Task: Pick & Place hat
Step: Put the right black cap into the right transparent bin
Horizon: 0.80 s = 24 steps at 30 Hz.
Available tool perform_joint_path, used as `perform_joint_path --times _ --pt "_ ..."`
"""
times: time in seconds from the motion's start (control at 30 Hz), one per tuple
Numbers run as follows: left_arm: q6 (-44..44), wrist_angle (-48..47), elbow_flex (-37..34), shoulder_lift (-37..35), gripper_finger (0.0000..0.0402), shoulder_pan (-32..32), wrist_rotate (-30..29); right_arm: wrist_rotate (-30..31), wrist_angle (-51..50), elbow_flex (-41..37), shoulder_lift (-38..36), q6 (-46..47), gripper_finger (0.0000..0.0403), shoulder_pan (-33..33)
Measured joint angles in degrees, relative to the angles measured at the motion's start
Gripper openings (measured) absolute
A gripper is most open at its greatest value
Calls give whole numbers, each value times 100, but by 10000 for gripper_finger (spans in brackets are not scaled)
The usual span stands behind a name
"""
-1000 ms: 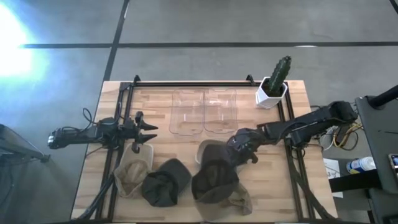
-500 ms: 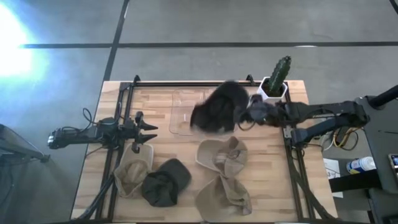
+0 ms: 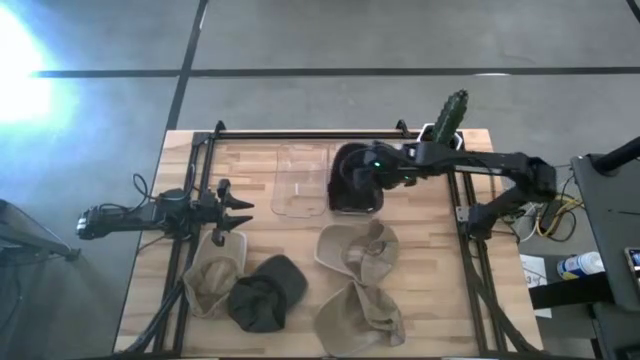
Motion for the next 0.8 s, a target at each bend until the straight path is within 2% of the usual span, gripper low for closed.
perform_joint_path --times 0.13,0.37,0.53,0.8 --pt "1 1 0 0 156 -2 0 -536 22 77 605 -339 14 -350" --pt "-1 -1 0 0 156 0 0 -899 38 75 1322 -711 46 -645" --pt "1 -1 0 0 156 -2 0 -752 279 78 1283 -885 82 -617" --pt "1 1 0 0 156 -2 0 -348 314 312 837 -1180 170 -601"
